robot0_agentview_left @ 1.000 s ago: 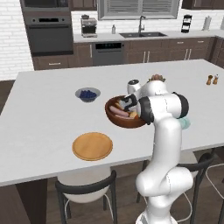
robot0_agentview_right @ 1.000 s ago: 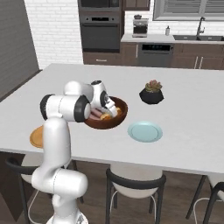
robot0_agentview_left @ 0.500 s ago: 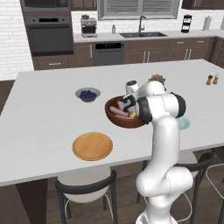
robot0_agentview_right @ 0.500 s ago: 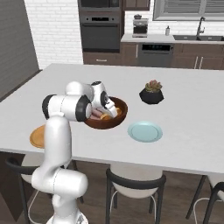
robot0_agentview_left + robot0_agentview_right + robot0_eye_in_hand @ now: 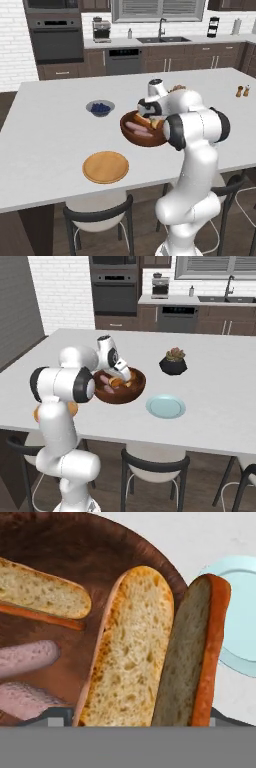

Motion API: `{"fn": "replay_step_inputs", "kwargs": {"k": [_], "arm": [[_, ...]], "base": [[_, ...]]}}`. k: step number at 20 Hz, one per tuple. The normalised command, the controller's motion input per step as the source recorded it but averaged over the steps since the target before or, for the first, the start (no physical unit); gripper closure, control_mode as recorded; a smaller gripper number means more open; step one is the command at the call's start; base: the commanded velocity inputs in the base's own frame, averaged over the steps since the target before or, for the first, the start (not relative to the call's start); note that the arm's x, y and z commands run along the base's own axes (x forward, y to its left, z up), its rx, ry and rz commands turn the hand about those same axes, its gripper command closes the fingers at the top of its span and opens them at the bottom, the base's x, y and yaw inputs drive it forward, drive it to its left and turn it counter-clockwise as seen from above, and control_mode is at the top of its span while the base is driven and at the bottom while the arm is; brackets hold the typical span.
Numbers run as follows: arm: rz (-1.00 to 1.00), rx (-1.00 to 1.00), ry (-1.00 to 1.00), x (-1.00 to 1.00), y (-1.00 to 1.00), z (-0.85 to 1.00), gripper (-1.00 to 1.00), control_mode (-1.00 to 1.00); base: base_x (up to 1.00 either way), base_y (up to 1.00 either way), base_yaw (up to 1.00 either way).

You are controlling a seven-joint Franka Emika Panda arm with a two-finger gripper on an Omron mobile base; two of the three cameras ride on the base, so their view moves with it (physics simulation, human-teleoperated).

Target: Place one bun and one sausage from the bowl on each plate.

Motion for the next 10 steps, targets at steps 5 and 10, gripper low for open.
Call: {"fn": "replay_step_inputs", "kwargs": {"k": [5,10], "arm": [[0.19,0.00,-0.20,-1.00,0.35,0.71,1.00,-1.00],[0.36,0.00,-0.02,-1.00,0.97,0.00,1.00,-1.00]], "base": [[0.00,0.00,0.00],[0.00,0.00,0.00]]}}
